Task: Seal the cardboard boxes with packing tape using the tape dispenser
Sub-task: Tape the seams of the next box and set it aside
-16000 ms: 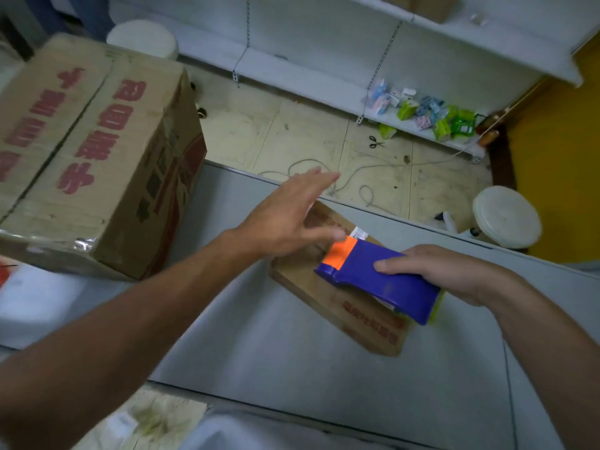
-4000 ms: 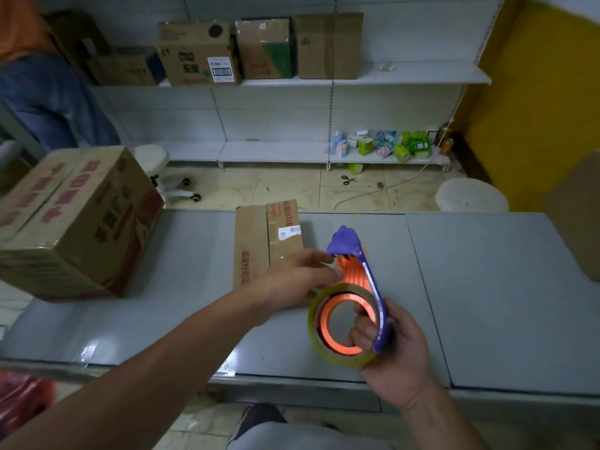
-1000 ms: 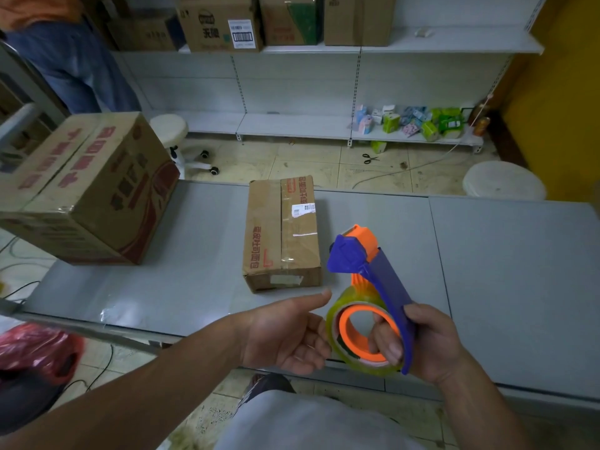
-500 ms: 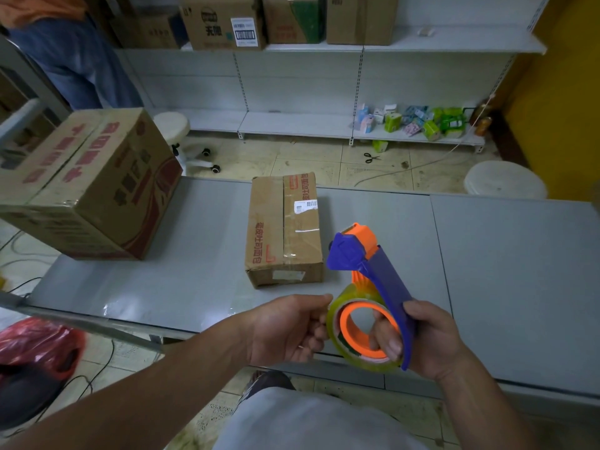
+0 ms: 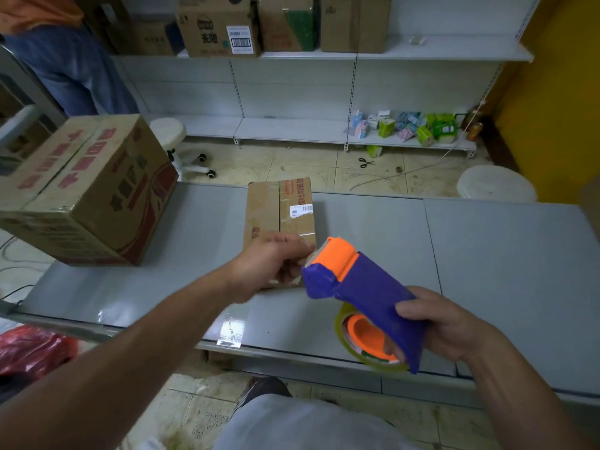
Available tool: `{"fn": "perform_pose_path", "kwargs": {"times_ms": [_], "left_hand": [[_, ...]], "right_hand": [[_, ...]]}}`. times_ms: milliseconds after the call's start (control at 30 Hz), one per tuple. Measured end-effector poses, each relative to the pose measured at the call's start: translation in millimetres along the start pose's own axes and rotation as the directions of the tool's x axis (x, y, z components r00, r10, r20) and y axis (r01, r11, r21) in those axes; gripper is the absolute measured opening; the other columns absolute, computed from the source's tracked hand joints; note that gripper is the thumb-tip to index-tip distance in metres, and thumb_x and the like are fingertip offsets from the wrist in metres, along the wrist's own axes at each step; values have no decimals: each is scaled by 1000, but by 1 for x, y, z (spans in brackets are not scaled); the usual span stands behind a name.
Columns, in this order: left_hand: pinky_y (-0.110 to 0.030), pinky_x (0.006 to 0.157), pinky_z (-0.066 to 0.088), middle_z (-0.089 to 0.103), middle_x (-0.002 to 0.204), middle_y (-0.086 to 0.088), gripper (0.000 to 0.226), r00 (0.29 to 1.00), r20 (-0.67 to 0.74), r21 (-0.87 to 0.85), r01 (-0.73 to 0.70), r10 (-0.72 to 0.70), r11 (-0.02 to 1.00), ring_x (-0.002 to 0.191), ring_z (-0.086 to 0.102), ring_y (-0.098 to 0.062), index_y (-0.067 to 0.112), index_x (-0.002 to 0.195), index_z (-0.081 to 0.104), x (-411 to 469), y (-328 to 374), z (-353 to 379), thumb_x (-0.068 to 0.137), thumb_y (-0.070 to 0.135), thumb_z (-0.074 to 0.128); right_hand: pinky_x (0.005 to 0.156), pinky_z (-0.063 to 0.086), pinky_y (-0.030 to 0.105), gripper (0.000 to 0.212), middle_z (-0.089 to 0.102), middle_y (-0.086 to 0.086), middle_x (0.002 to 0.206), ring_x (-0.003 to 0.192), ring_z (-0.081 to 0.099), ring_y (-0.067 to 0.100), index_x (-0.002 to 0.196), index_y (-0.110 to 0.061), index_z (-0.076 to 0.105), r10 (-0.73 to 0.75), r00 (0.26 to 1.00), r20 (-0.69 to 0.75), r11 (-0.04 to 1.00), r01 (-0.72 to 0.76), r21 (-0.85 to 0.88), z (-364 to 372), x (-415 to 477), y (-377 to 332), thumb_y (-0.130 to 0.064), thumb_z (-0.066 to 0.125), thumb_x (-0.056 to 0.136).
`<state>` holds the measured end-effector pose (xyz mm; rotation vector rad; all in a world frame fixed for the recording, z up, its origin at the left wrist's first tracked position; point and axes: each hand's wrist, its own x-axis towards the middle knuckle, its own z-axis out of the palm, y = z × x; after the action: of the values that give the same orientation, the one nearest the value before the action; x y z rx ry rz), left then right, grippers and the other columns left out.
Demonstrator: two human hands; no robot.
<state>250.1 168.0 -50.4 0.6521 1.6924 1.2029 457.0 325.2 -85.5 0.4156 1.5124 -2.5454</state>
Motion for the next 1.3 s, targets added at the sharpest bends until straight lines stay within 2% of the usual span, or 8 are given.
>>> {"fn": "perform_pose_path", "kwargs": {"times_ms": [167, 467, 633, 767, 933, 1033, 1167, 1300], "left_hand": [[-19, 48, 35, 44, 55, -1, 32, 993, 55, 163, -110, 102, 981, 47, 39, -8, 3, 70, 49, 7, 17, -10, 100, 14, 50], [-23, 51, 38, 45, 58, -5, 37, 962, -80, 204, -240, 261, 949, 54, 41, -16, 4, 66, 51, 6, 15, -51, 97, 22, 54], [-25, 50, 35, 43, 53, -2, 37, 885, -344, 106, -297, 315, 949, 50, 39, -15, 8, 60, 49, -10, -8, -94, 83, 32, 67], [-29, 54, 35, 44, 55, -4, 48, 869, -399, 118, -266, 291, 957, 53, 41, -19, 6, 58, 49, -31, -51, -121, 77, 48, 60], [-26, 54, 37, 45, 52, -3, 50, 855, -446, 64, -263, 263, 963, 52, 42, -19, 4, 57, 48, -29, -90, -124, 80, 48, 57], [-27, 54, 39, 46, 52, -2, 47, 849, -478, 19, -246, 225, 969, 51, 44, -18, 3, 59, 49, -27, -110, -125, 86, 40, 58], [-30, 56, 40, 46, 52, 0, 40, 859, -473, -10, -227, 195, 974, 52, 44, -17, 5, 60, 50, -19, -126, -118, 92, 29, 55], [-22, 53, 39, 45, 53, -1, 42, 848, -503, -71, -230, 164, 971, 50, 43, -14, -7, 64, 46, -12, -132, -109, 99, 13, 55]], "right_hand": [[51, 51, 21, 77, 69, 6, 61, 52, 65, 13, 87, 0, 61, 52, 999, -2, 985, -52, -164, 2, -5, -30, -57, 89, 43], [58, 51, 21, 73, 71, 11, 82, 68, 66, 16, 89, -7, 67, 169, 982, -88, 892, -190, -410, -22, -11, -62, -57, 89, 41], [64, 50, 21, 52, 74, 10, 88, 75, 69, 18, 90, -11, 69, 294, 945, -142, 733, -318, -601, -26, 2, -86, -49, 74, 56], [62, 48, 20, 56, 74, 9, 87, 73, 68, 18, 90, -10, 69, 349, 909, -228, 596, -403, -694, -27, 26, -104, -52, 74, 52], [58, 46, 19, 47, 74, 5, 80, 68, 68, 15, 87, -12, 69, 418, 860, -293, 483, -483, -730, -16, 62, -116, -47, 73, 56], [61, 46, 21, 50, 75, 5, 84, 71, 69, 16, 90, -12, 71, 451, 813, -367, 399, -552, -732, -11, 75, -121, -53, 72, 62], [65, 48, 24, 74, 75, 5, 87, 76, 72, 20, 94, -14, 73, 453, 774, -443, 297, -599, -744, -10, 83, -124, -70, 73, 45], [68, 49, 27, 76, 76, 4, 87, 78, 73, 21, 92, -16, 75, 445, 747, -494, 254, -635, -730, -11, 86, -125, -70, 74, 38]]}}
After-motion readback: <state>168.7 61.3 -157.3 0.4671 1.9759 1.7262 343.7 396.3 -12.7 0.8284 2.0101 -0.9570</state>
